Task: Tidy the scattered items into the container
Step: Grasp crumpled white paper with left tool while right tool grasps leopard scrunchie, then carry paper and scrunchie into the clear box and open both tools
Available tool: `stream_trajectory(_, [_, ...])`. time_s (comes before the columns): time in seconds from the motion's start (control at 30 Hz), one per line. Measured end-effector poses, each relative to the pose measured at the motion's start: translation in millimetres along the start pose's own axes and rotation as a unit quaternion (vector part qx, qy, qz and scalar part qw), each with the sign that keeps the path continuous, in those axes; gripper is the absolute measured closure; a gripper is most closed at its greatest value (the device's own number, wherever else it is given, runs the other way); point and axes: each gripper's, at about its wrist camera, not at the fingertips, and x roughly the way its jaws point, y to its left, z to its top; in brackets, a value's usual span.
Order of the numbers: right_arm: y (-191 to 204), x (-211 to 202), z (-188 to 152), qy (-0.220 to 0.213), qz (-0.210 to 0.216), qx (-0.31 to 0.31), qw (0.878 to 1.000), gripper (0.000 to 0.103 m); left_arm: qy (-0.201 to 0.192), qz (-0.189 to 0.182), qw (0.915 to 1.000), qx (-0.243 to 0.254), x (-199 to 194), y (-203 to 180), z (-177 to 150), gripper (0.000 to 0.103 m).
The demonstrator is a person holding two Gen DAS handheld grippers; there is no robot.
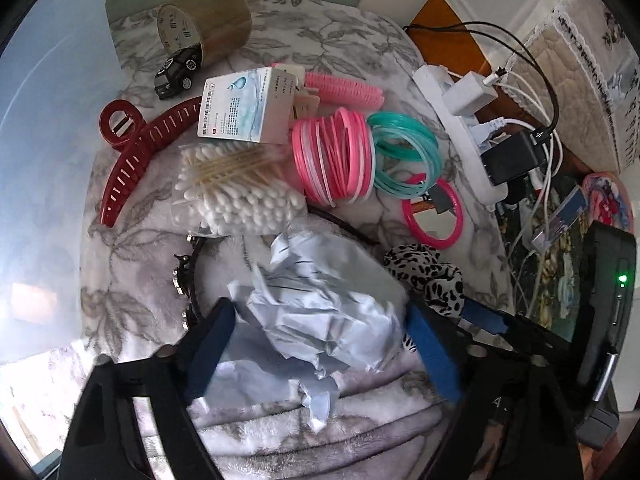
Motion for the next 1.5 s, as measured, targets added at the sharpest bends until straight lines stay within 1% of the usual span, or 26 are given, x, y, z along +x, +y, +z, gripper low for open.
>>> stream_trajectory(0.13, [-1,0,3,-0.002,0.007,0.006,1.000,0.041,-0.005,-0.003,1.0000,-0.004,-4,1,-1,0.028])
stream_trajectory(0.2, [-1,-3,3,-0.006,0.007,0.007,1.000,0.044,-0.009,-0.004,0.9999,-0.008,-7,3,-1,0.032])
stream_trajectory(0.23, [-2,-4,3,-0.007,0.009,0.010,1.000,0.048,-0.010,-0.006,0.9999,-0.010,-8,4,-2,0.041])
stream_trajectory(0.27, [-3,-6,3,-0.008,0.011,0.013,1.000,0.051,-0.012,-0.008,0.9998,-0.012,-10,5,-2,0.042])
stream_trajectory(0.33, [-4,-8,2,-0.009,0.015,0.019,1.000,0.061,-0.012,-0.012,0.9997,-0.017,-12,7,-4,0.042])
stream_trajectory(0.37, [-5,-9,2,-0.010,0.017,0.021,1.000,0.062,-0.014,-0.013,0.9996,-0.020,-14,8,-4,0.042])
stream_trajectory(0.43, [-3,-16,1,-0.017,0.019,0.022,0.999,0.071,-0.017,-0.016,0.9994,-0.025,-17,10,-6,0.042])
stream_trajectory(0.53, [1,-28,-3,-0.029,0.021,0.022,0.999,0.078,-0.026,-0.021,0.9990,-0.031,-24,14,-8,0.042])
stream_trajectory(0.63, [4,-39,-7,-0.041,0.023,0.021,0.999,0.081,-0.044,-0.031,0.9980,-0.032,-35,16,-10,0.042])
stream_trajectory(0.83, [12,-67,-14,-0.069,0.028,0.015,0.997,0.081,-0.080,-0.057,0.9949,-0.025,-58,17,-18,0.042])
stream_trajectory(0.9, [20,-79,-15,-0.083,0.032,0.008,0.996,0.081,-0.092,-0.056,0.9939,-0.023,-67,17,-20,0.042])
stream_trajectory(1.0, [40,-97,-14,-0.111,0.039,-0.011,0.993,0.081,-0.126,-0.056,0.9903,-0.016,-90,19,-21,0.042])
stream_trajectory(1.2, [84,-130,-2,-0.164,0.062,-0.059,0.983,0.081,-0.204,-0.050,0.9775,-0.019,-146,34,-21,0.042])
stream_trajectory(1.33, [113,-151,3,-0.191,0.079,-0.094,0.974,0.081,-0.250,-0.049,0.9666,-0.028,-181,49,-23,0.042])
stream_trajectory(1.37, [121,-157,3,-0.197,0.084,-0.103,0.971,0.081,-0.264,-0.046,0.9628,-0.032,-192,55,-23,0.042])
stream_trajectory(1.5, [153,-176,4,-0.218,0.101,-0.138,0.961,0.081,-0.299,-0.030,0.9524,-0.053,-219,78,-26,0.042])
